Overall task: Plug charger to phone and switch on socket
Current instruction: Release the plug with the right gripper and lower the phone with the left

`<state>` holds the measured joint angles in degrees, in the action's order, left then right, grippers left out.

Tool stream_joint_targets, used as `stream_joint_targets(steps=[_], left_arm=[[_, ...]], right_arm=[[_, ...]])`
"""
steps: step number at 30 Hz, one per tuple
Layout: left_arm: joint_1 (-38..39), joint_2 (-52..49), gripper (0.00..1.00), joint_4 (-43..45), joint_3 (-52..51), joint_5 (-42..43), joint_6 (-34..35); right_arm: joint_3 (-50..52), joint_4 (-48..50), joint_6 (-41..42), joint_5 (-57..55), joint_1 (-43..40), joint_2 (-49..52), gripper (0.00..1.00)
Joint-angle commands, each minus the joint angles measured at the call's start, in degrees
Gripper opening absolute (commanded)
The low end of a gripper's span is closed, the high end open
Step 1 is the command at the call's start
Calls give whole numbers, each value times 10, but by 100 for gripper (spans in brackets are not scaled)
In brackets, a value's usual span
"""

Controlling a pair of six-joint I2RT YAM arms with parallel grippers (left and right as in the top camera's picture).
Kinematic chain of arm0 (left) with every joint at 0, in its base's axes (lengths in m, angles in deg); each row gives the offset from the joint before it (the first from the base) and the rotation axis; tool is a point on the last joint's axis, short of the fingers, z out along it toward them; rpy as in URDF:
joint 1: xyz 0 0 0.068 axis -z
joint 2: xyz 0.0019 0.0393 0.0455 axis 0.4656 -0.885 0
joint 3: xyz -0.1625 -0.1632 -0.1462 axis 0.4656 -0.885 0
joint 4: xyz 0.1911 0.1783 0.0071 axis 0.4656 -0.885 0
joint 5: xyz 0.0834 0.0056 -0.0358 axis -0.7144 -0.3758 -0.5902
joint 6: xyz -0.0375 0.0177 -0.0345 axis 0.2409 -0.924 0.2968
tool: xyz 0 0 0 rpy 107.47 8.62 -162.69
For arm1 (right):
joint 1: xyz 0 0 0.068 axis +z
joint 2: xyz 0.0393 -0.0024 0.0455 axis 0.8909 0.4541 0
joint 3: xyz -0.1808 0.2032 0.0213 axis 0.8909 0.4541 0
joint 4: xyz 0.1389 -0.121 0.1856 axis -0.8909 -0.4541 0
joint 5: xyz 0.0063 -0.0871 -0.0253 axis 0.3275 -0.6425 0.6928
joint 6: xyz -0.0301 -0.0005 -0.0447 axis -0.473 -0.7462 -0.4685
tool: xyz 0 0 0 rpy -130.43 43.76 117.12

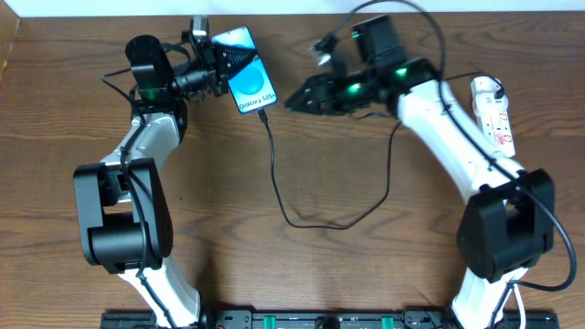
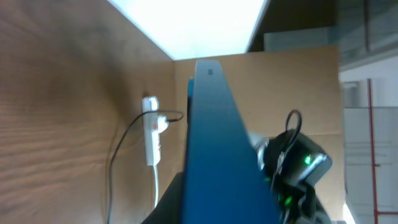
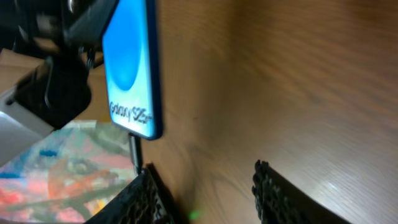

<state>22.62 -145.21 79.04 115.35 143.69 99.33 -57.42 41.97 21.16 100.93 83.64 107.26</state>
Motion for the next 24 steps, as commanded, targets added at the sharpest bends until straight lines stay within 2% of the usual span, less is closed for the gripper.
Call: stream_joint_targets(steps=[1, 4, 7, 11, 18, 24], left_arm=[[5, -1, 7, -79, 2, 25, -126], [22, -1, 7, -205, 2, 14, -239], [48, -1, 7, -325, 2, -34, -337], [86, -1, 7, -428, 2, -116, -431], [123, -29, 7, -441, 3, -135, -499], [123, -76, 7, -423, 3, -160, -500]], right_arm=[[-10, -21, -36, -1, -32, -17, 53], [-10, -54, -53, -39, -49, -17, 53], [-10, -79, -59, -82, -54, -17, 53], [-10, -95, -70, -115, -54, -17, 53], [-10, -113, -85, -137, -52, -17, 53], [-10, -142, -105, -157, -52, -17, 54]])
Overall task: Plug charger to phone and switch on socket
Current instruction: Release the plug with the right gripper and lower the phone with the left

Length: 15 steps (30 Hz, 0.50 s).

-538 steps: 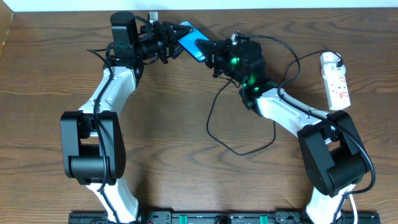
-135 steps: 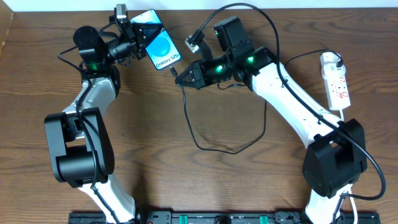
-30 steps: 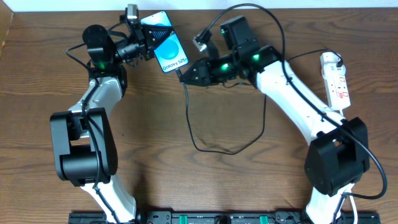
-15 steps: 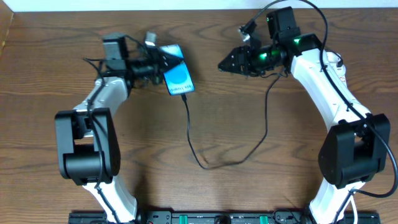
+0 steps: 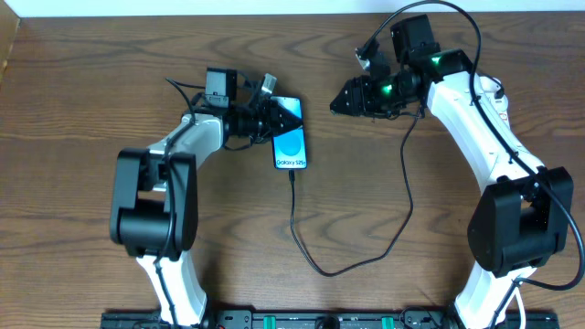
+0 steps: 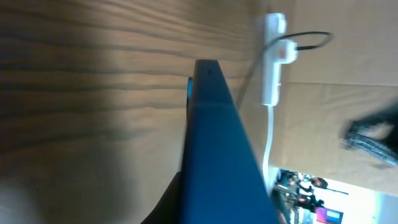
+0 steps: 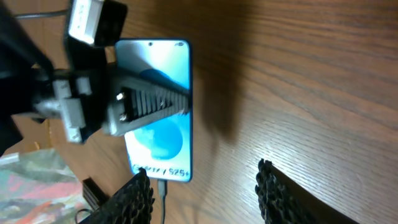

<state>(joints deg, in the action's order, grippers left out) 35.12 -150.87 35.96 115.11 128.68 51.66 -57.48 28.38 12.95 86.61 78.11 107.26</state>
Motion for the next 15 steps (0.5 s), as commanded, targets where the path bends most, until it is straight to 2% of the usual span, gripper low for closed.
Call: stream_joint_targets(steps=[1, 15], left_arm=[[-2, -25, 7, 14, 5, -10, -24], [13, -35, 7, -6, 2, -118, -23]], right_arm=[[-9, -9, -23, -17, 4, -17, 54], [-9, -18, -24, -31, 8, -17, 55]])
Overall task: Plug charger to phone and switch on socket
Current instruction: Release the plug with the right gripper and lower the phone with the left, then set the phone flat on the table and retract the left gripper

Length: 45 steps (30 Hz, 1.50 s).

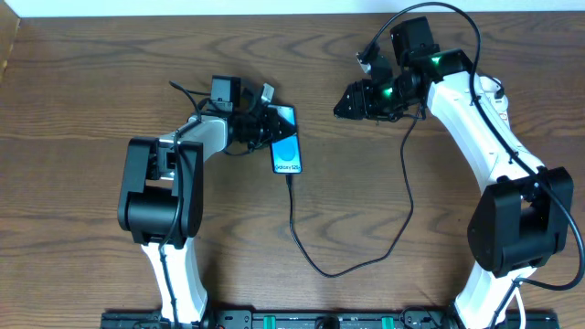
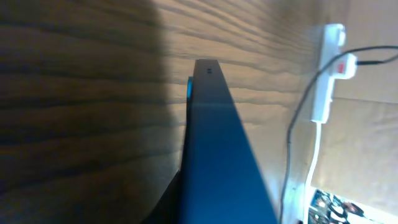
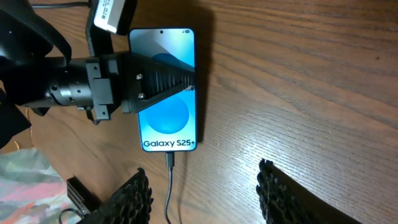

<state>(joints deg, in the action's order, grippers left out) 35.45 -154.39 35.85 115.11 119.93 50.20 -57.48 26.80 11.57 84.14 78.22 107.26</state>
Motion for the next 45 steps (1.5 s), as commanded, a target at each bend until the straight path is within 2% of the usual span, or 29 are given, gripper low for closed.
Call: stream_joint_targets(steps=[1, 8, 11, 18, 19, 23, 33, 38, 45], left_arm=[[14, 0, 8, -6, 2, -34, -9], [23, -2, 8, -6, 2, -34, -9], [23, -2, 13, -9, 2, -47, -8], [23, -2, 17, -31, 2, -90, -9], [23, -2, 23, -31, 2, -90, -9], [23, -2, 33, -31, 2, -90, -9], [22, -2, 54, -29, 2, -144, -9], [22, -2, 73, -33, 3, -152, -9], [22, -1, 77, -102, 24, -224, -9]], right_arm=[[-9, -3, -10, -9, 8, -17, 55], [-9, -6, -10, -16, 14, -17, 56], [-9, -7, -10, -16, 14, -17, 56], [-9, -25, -10, -16, 14, -17, 55], [-9, -25, -10, -16, 14, -17, 55], [-9, -26, -10, -16, 14, -17, 55], [-9, -30, -10, -16, 14, -17, 54], [-9, -30, -10, -18, 14, -17, 54], [-9, -27, -10, -18, 14, -17, 55]])
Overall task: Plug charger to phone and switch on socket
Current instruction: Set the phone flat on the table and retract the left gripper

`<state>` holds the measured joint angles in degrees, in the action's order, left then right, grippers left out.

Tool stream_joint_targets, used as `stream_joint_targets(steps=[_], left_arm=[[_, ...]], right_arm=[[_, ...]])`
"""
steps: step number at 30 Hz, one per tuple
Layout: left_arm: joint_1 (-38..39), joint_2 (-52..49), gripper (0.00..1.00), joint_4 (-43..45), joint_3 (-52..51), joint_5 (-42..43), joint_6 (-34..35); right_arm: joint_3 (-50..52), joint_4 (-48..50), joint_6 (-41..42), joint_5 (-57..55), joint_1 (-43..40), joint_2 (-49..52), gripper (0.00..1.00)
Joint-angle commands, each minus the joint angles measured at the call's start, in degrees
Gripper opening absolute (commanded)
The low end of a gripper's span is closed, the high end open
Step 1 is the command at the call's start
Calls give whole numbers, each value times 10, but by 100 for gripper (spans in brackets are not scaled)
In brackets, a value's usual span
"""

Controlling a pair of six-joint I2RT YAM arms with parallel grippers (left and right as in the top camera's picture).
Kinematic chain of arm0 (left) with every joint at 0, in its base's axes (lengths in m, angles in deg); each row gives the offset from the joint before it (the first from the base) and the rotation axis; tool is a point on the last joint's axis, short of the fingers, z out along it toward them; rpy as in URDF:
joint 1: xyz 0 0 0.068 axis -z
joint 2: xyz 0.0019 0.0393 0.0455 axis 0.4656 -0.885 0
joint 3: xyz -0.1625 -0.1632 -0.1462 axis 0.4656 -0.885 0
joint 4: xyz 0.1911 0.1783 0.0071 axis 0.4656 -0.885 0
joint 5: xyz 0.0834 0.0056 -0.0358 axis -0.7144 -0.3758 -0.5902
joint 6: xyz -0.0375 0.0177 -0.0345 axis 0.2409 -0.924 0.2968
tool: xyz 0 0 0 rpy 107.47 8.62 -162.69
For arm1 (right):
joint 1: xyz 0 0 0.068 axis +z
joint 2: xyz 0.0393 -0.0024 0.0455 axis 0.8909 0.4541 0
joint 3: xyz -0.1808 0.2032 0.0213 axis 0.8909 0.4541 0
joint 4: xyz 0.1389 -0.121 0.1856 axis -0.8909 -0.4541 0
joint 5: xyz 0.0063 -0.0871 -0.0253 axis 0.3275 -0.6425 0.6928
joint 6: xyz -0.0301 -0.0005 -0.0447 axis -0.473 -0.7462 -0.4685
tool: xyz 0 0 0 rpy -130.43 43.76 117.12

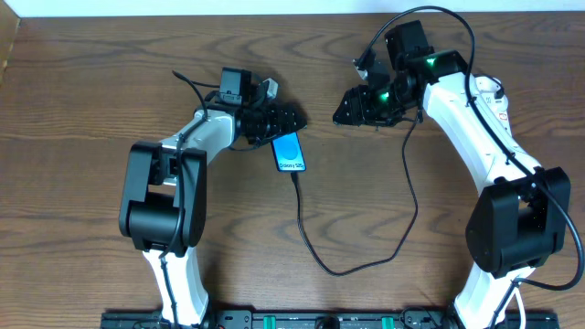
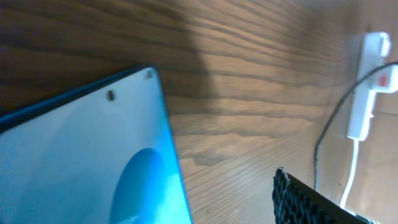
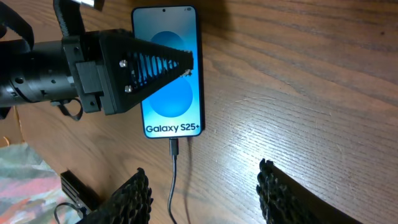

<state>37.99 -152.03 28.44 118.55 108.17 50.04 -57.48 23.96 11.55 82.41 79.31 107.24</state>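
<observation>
The phone [image 1: 291,153] lies flat on the wooden table, blue screen up, reading "Galaxy S25+" in the right wrist view [image 3: 171,109]. A black charger cable [image 1: 306,238] is plugged into its lower end. My left gripper [image 1: 289,119] stands open at the phone's top end; one of its fingers [image 3: 152,65] lies over the screen, the other [image 2: 305,199] is off to the side. My right gripper [image 1: 352,105] hovers open to the right of the phone, with nothing between its fingers [image 3: 280,193]. The white socket strip [image 2: 367,87] has a red switch.
The cable loops toward the table's front [image 1: 343,270], then climbs to the right toward the socket strip [image 1: 498,102], which my right arm half hides at the far right. A dark rail [image 1: 302,320] runs along the front edge.
My left gripper held the phone edge-on between its fingers; now it is open and the phone lies flat, screen up, slightly further right. My right gripper has hardly moved.
My left gripper held the plugged-in phone at the back left, with my right gripper open close beside it. Then the phone was held near the table's middle and my right gripper had drawn back right. It stayed held low there, and now lies released.
</observation>
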Motion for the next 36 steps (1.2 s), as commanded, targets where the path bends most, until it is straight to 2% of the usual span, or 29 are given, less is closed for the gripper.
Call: stream_joint_targets(steps=[1, 8, 13, 21, 28, 36], left_arm=[[-3, -24, 77, -35, -7, -113, -7], [-3, -20, 78, -57, -3, -142, -7], [-3, -5, 78, -89, 3, -196, -7], [-20, 50, 78, -121, 3, -199, -7], [-45, 141, 78, -151, 3, -199, -8], [-102, 306, 78, -194, 3, -198, -7]], right_arm=[[-9, 3, -10, 0, 3, -17, 55], [-9, 2, -10, -5, 3, -17, 55], [-9, -2, -10, -20, 3, -17, 55], [-9, -1, -10, -31, 2, -17, 56], [-10, 2, -13, -30, -6, -21, 52], [-10, -2, -23, -48, -48, -63, 52]])
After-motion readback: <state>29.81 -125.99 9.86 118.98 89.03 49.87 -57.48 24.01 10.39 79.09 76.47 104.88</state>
